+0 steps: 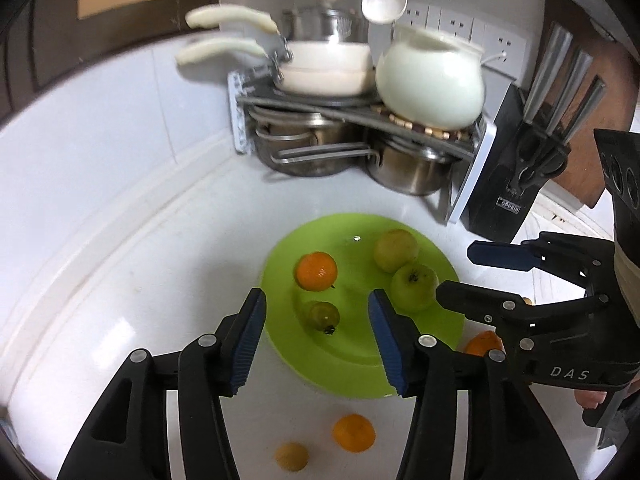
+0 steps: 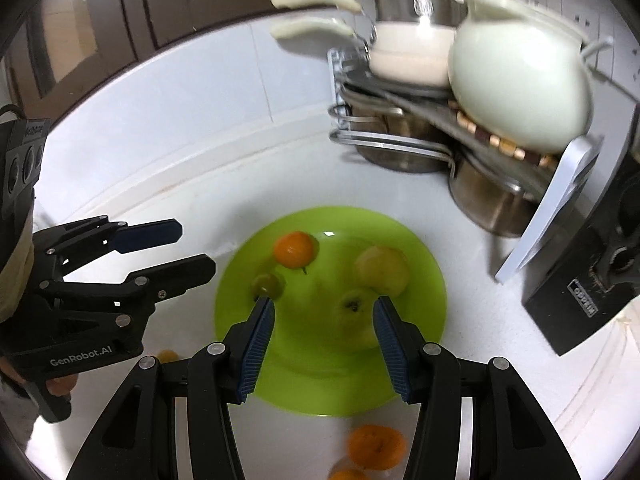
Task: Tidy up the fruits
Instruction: 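Withdraw both tools from the plate, then reach the left tool to the small brown fruit while the right tool reaches an orange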
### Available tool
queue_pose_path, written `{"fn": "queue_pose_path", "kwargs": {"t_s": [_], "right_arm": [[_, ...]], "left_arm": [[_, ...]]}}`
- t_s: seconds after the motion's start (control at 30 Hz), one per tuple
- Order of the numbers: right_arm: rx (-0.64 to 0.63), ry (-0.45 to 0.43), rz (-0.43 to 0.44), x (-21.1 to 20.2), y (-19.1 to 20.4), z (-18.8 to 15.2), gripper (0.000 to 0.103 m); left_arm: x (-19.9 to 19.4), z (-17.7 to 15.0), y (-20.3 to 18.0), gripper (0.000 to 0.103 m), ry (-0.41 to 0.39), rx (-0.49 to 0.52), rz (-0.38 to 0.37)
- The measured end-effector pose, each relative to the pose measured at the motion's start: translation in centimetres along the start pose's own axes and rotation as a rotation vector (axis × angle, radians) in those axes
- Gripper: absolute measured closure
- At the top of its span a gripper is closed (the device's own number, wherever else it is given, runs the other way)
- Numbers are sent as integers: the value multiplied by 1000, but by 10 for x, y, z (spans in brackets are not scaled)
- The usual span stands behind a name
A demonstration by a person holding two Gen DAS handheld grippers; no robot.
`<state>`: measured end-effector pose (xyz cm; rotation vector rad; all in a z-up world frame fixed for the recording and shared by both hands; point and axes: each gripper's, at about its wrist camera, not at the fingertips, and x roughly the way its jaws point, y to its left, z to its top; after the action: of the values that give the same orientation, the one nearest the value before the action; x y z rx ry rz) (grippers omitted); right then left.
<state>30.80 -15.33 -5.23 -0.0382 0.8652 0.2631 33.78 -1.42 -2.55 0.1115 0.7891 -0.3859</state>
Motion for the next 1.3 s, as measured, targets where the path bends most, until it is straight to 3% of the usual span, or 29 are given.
{"fn": "queue_pose_path", "kwargs": {"t_s": [0.37,0.8,1.07,1.3], "right_arm": [[-21,-88,22,-35,40,-13,51],[-25,-79,71,-36,78,-37,51],[-24,-40,74,-29,91,-53,51],[-40,17,72,-14,101,-65,51]], "left_arm": [[-53,-20,4,45,-92,17,60],[-80,-58,13,45,-125,90,105],[-81,-81,15,45,-115,146,86],[-68,-101,18,45,-72,169,25]]}}
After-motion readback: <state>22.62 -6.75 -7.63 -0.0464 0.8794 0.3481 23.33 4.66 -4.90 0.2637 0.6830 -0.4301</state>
